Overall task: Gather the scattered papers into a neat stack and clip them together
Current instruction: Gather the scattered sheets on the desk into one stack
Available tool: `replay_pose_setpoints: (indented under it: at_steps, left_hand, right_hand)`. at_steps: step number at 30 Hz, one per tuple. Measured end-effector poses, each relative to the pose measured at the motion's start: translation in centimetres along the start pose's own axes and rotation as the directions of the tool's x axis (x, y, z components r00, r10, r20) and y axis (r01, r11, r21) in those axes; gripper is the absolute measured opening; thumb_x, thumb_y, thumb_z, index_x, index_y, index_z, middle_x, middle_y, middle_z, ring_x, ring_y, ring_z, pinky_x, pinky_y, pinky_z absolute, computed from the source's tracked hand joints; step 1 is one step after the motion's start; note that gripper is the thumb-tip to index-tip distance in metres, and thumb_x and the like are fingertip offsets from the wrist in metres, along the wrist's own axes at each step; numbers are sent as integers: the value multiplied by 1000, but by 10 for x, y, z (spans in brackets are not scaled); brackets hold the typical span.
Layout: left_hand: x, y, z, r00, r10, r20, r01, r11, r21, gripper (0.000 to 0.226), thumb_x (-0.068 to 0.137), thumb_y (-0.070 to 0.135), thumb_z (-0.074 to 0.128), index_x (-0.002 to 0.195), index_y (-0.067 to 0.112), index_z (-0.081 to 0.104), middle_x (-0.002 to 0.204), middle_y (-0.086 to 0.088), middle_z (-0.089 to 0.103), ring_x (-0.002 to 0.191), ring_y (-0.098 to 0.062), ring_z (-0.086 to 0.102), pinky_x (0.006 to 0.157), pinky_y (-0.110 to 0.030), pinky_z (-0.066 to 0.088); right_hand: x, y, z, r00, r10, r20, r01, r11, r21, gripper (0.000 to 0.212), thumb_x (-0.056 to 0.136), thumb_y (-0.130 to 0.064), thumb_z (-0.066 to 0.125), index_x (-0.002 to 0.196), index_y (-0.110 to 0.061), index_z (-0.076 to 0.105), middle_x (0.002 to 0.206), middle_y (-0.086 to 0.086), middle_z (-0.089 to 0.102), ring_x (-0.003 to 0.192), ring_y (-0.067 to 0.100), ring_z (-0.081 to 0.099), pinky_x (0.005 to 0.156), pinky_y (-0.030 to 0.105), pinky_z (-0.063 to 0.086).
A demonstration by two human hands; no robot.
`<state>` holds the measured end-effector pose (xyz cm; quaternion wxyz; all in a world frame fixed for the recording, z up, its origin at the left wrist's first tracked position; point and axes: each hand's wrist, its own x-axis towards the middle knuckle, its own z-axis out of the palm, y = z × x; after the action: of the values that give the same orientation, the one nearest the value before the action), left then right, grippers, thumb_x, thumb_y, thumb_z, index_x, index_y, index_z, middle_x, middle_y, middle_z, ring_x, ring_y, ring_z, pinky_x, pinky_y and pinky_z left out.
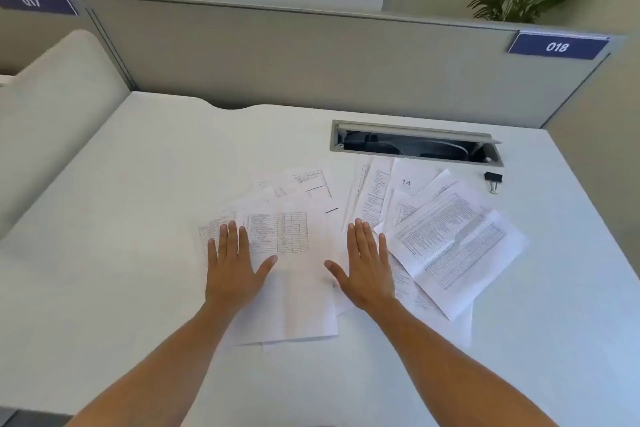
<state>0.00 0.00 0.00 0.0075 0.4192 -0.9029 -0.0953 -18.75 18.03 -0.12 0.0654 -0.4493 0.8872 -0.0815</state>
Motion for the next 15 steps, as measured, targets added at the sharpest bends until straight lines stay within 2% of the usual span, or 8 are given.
replay_pose_setpoints:
  at_steps: [1, 3, 6, 10, 13, 15]
  left_hand:
    - [-7, 0, 7, 996, -52, 70, 53, 998, -19, 109, 78, 79, 5, 155, 3, 10, 164, -17, 1, 153, -29, -3, 122, -48, 0]
    - [-17, 4, 13, 986, -108, 124, 116, 991, -59, 108, 79, 80, 7, 156, 5, 4, 165, -16, -3, 153, -30, -3, 122, -47, 4]
    - [-29, 13, 20, 978, -177, 111, 187, 978, -90, 97, 90, 72, 31, 156, 5, 8, 164, -20, 4, 152, -33, 7, 121, -47, 13]
    - [-24, 26, 8, 947, -293, 132, 313, 935, -167, 95, 88, 61, 53, 154, 3, 15, 162, -21, 14, 147, -37, 18, 116, -47, 22]
    - [-14, 31, 0, 890, -433, 143, 454, 810, -372, 93, 84, 44, 71, 151, 2, 23, 157, -23, 23, 142, -41, 25, 112, -49, 29]
    - [-8, 31, -3, 857, -491, 157, 497, 706, -505, 89, 81, 32, 77, 148, 1, 28, 149, -24, 33, 136, -41, 33, 106, -49, 36]
  right_hand:
    - [-7, -4, 7, 999, 1, 48, -1, 1000, 7, 96, 88, -76, 3, 156, -9, 1, 166, 7, -2, 153, 20, -7, 120, 45, -7]
    - [-17, -12, 15, 990, -2, 138, 0, 1000, 14, 98, 84, -77, 2, 156, -10, -5, 166, 5, -7, 153, 18, -12, 122, 44, -10]
    - [-27, -18, 27, 977, 2, 213, -7, 1000, 23, 101, 80, -77, -1, 156, -10, -6, 167, 5, -8, 153, 19, -13, 122, 45, -12]
    - [-29, -19, 30, 975, 17, 222, -20, 1000, 14, 100, 82, -75, -3, 157, -9, -4, 167, 5, -6, 153, 19, -12, 122, 45, -13]
    - [-29, -19, 28, 979, 16, 204, -22, 999, 29, 96, 87, -75, 3, 157, -9, -2, 167, 6, -5, 153, 20, -10, 122, 44, -12]
    - [-29, -19, 27, 977, 19, 215, -25, 999, 24, 96, 87, -75, 4, 157, -10, -3, 167, 5, -5, 153, 20, -11, 122, 44, -12]
